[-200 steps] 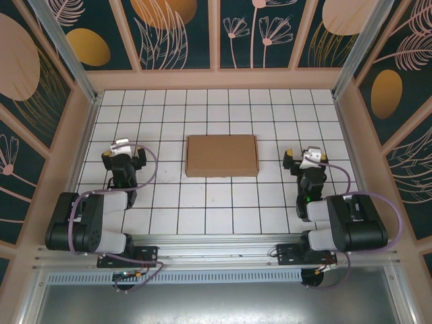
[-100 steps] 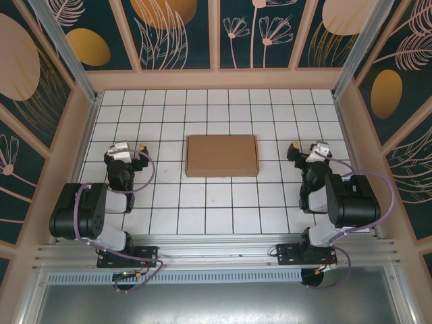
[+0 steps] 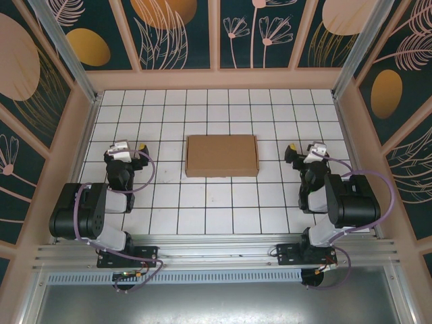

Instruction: Fold the paper box

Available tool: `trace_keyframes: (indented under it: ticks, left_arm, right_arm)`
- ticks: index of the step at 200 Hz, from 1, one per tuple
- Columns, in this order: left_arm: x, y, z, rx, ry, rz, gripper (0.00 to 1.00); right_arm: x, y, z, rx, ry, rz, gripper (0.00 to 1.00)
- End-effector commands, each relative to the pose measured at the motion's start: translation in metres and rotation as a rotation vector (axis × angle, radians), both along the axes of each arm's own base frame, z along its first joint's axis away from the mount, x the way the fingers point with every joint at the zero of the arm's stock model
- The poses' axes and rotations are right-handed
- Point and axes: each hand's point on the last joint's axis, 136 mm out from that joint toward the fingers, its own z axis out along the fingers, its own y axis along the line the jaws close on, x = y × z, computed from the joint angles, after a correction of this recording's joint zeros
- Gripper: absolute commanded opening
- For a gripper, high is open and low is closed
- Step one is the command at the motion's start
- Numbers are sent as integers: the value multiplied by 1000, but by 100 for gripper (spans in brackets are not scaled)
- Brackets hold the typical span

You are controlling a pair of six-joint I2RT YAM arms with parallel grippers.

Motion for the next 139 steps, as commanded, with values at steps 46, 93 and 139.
trace_keyframes:
  ticks: [46, 93, 139]
  left_arm:
    - [2, -1, 13, -11, -49, -4, 99]
    - [2, 0, 11, -10, -45, -4, 99]
    - [2, -1, 11, -10, -45, -4, 99]
  right_arm:
    - [7, 6, 9, -9, -24, 41, 99]
    - [7, 5, 8, -8, -20, 38, 99]
    - [7, 5, 9, -7, -23, 38, 99]
